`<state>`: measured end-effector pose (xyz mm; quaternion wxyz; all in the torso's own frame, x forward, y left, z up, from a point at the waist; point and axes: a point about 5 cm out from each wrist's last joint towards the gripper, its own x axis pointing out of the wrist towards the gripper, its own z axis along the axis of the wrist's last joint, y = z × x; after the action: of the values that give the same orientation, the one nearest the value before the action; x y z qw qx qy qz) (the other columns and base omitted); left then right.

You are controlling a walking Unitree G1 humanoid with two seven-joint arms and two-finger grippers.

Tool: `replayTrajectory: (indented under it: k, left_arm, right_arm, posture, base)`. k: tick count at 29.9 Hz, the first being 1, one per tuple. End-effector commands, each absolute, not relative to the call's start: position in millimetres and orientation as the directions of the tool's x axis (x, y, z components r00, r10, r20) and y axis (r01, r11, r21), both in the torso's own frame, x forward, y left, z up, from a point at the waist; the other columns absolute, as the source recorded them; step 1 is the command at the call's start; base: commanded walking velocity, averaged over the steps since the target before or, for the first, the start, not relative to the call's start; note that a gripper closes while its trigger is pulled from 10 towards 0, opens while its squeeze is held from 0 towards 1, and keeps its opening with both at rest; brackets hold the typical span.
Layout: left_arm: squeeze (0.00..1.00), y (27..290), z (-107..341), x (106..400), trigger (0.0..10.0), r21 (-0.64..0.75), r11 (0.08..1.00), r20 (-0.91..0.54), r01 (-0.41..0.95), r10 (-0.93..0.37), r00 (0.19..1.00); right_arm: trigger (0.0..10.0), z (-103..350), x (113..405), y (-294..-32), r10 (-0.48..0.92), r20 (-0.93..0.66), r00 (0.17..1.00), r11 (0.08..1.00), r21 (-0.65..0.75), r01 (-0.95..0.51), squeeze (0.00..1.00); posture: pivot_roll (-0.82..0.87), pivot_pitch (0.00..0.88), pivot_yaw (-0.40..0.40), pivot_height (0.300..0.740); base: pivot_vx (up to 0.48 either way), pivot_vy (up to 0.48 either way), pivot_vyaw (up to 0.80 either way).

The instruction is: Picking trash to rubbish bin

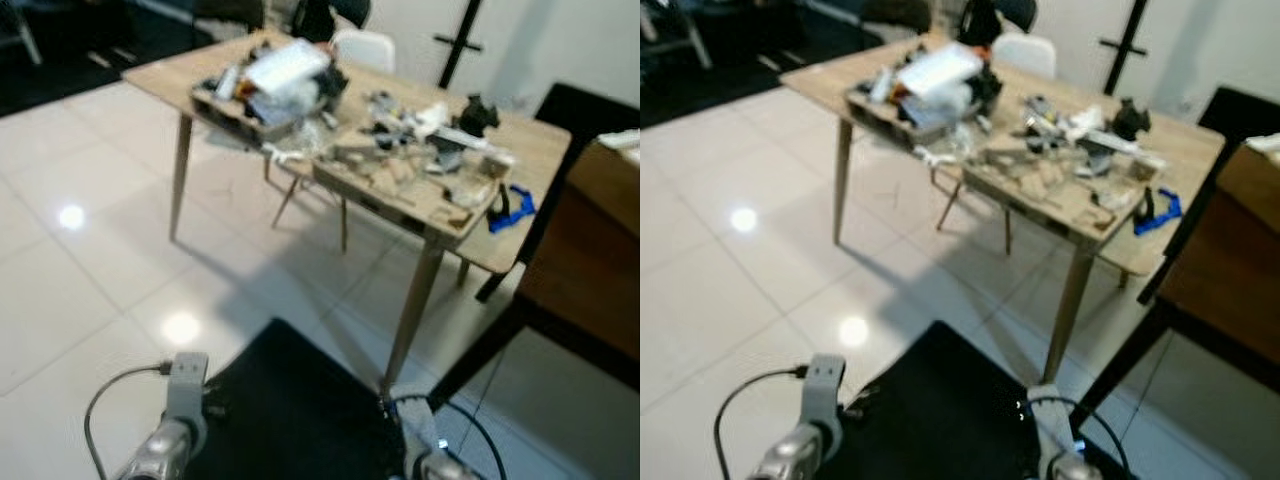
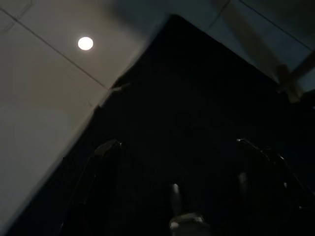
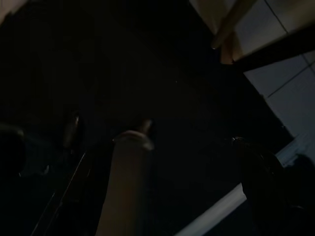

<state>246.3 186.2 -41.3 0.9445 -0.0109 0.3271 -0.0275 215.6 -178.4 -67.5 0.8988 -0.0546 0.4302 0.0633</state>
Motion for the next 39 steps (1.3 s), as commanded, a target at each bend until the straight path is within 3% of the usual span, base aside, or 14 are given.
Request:
replayTrajectory:
  k: [1,24,39]
  left_arm:
    - [0.00,183,-47,240,10.0,-0.046,0.998,-0.642,0.052,-0.069,0.763]
    - [0.00,182,-49,237,10.0,-0.051,0.997,-0.652,0.065,-0.082,0.753]
    - [0.00,181,-51,234,10.0,-0.054,0.993,-0.661,0.100,-0.111,0.742]
  right_arm:
    - [10.0,-70,211,-186,0.045,-0.787,0.615,0.990,-0.048,-0.134,0.00]
    - [10.0,-75,200,-184,0.049,-0.798,0.600,0.995,-0.010,-0.095,0.00]
    - [10.0,-80,189,-192,0.052,-0.814,0.579,0.996,0.000,-0.089,0.00]
  posture:
    - [-0.06,0.089,-0.003,0.740]
    - [-0.07,0.096,0.007,0.740]
    - [-0.07,0.099,0.015,0.740]
  base:
    - [0.315,0.000,-0.80]
    - [0.303,0.000,-0.78]
    - [0.000,0.000,0.00]
